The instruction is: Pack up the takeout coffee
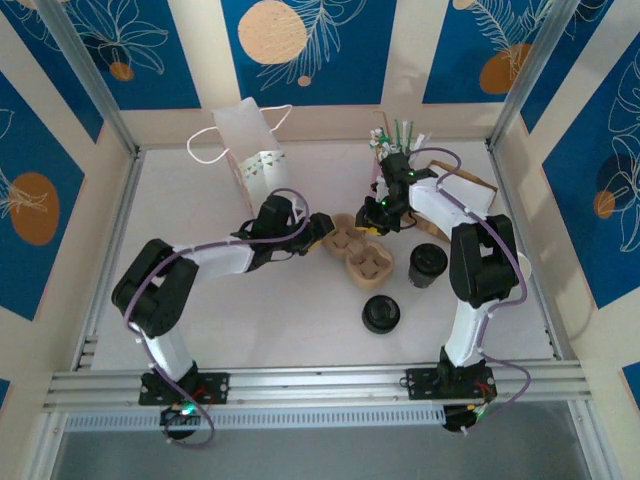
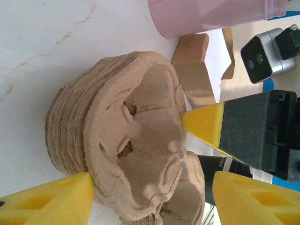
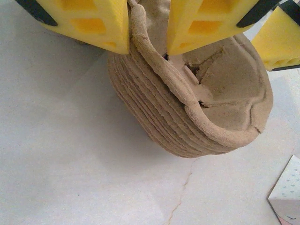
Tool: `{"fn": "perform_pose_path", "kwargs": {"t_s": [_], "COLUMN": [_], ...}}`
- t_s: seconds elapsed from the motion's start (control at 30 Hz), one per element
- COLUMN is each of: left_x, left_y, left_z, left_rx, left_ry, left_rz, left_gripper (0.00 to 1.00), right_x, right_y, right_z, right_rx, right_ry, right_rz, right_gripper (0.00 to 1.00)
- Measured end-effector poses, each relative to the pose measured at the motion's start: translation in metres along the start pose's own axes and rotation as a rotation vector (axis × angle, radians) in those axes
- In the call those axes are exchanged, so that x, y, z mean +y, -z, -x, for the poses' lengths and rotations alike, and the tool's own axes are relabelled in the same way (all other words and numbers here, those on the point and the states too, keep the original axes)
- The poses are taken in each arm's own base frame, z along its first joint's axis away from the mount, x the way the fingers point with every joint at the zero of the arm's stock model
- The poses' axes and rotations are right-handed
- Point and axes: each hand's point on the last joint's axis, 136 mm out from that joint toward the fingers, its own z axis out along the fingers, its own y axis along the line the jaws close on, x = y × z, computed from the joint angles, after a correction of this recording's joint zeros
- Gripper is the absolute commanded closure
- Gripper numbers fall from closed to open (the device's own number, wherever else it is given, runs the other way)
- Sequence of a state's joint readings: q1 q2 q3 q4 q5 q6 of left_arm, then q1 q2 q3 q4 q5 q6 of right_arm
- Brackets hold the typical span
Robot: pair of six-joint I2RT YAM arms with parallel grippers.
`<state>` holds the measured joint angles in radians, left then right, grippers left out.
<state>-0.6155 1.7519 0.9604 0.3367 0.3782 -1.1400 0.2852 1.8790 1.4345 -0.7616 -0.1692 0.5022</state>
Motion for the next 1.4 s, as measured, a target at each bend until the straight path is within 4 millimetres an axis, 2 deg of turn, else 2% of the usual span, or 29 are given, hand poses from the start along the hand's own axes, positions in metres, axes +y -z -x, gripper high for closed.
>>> {"fn": "perform_pose_path", "kwargs": {"t_s": [0.8, 1.0, 1.27, 1.4], "left_x": [-0.012, -0.011, -0.011, -0.011], "left_y": [-0.006, -0.008, -0.012, -0.013], "left_z": [0.0, -0.001, -0.001, -0.002], "left_rx": [0.002, 0.005, 0.0, 0.004], "left_ry": [0.032, 0.03, 0.02, 0.024], "left_rz": [-0.066, -0.068, -0.093, -0.107], "left_gripper": [0.33, 0.34, 0.35, 0.35], "right_x": [0.008, 0.011, 0.012, 0.017], "right_y": [-0.004, -0.004, 0.004, 0.015], "right_z": [-0.003, -0.005, -0.008, -0.013], "right_rx": [0.009, 0.013, 0.006, -0.004], "right_ry": [0.017, 0.012, 0.019, 0.035], "right_rz": [0.01, 0.009, -0.021, -0.023], "right_gripper": [0.71, 0.54, 0.51, 0.45]}}
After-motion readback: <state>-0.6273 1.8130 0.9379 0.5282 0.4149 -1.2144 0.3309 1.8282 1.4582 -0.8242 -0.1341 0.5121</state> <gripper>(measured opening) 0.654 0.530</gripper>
